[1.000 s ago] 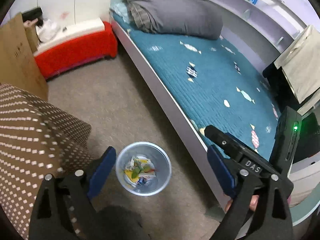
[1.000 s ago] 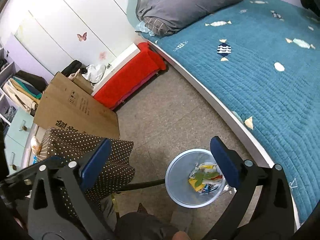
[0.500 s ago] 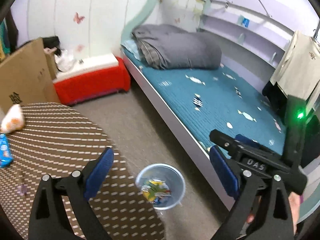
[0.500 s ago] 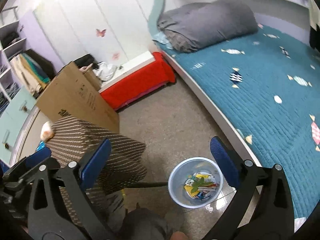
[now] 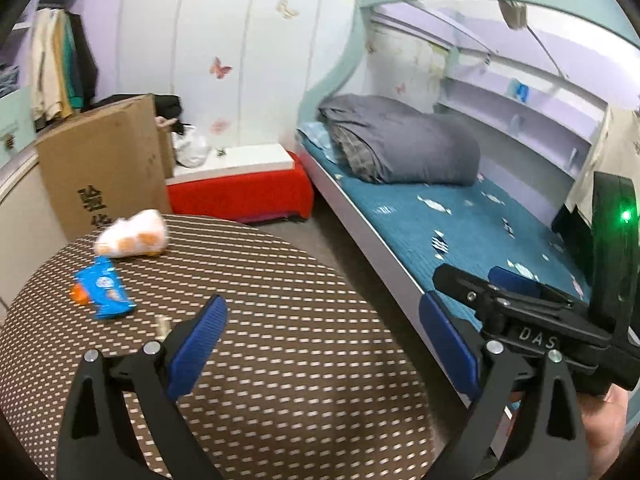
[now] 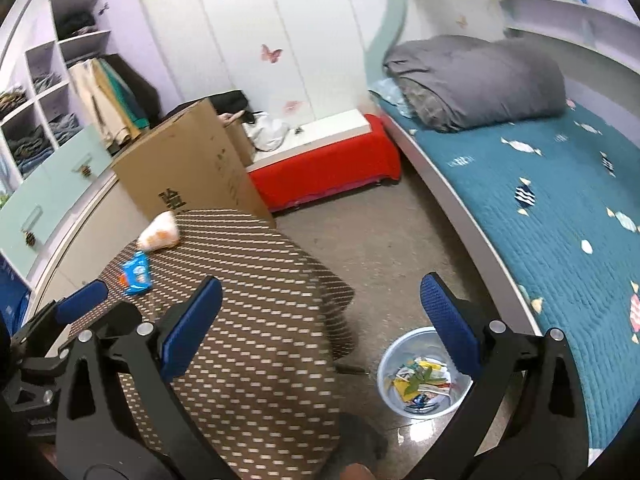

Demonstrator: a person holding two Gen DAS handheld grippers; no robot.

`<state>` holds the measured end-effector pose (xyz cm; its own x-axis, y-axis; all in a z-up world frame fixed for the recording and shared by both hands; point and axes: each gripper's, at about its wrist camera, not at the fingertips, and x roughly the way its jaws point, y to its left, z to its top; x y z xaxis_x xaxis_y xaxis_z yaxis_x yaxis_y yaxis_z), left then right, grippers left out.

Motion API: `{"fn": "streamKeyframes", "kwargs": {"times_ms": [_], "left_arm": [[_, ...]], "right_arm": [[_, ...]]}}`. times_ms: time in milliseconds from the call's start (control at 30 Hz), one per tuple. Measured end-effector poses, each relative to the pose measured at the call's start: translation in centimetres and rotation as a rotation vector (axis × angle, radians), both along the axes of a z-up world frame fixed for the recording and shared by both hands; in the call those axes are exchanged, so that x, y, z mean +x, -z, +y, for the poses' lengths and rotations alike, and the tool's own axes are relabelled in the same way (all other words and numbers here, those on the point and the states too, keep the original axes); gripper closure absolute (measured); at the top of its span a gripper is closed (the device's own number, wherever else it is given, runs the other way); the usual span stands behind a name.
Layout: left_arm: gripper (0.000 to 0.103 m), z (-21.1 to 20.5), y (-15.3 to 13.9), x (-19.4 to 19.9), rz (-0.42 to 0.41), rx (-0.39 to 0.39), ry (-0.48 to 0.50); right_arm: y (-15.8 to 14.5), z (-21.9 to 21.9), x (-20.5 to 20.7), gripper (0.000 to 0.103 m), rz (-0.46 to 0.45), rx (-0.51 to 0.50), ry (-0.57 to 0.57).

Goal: Collect trash
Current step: 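Move both tools back toward the table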

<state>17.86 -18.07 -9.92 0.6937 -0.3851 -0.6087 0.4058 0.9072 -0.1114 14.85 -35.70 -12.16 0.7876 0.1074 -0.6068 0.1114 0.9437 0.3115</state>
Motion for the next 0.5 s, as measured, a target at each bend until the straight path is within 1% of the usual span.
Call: {"fn": "streamKeyframes", "kwargs": {"times_ms": [100, 267, 400, 500], "left_arm": [[0.008, 2.6, -0.4, -0.3, -0.016, -0.006, -0.039], [0.008, 7.9, 0.0, -0.7, -0.033, 0.011, -0.154], [0.008, 12.7, 1.3, -0.4, -0.007, 0.017, -0.246], [0.008, 16.7, 3.0, -0.2, 0.039, 0.003, -0.322]], "right_arm": [[-0.3, 2.8, 0.6, 0.006, 0.004, -0.021, -0.043], [0.4, 7.8, 2.2, 0.006, 0.031, -0.046, -0.142], [1.9, 11.7, 3.8, 0.006, 0.075, -0.063, -0.215], [3.3, 14.8, 5.1, 0.006, 0.110, -0.086, -0.279]]}}
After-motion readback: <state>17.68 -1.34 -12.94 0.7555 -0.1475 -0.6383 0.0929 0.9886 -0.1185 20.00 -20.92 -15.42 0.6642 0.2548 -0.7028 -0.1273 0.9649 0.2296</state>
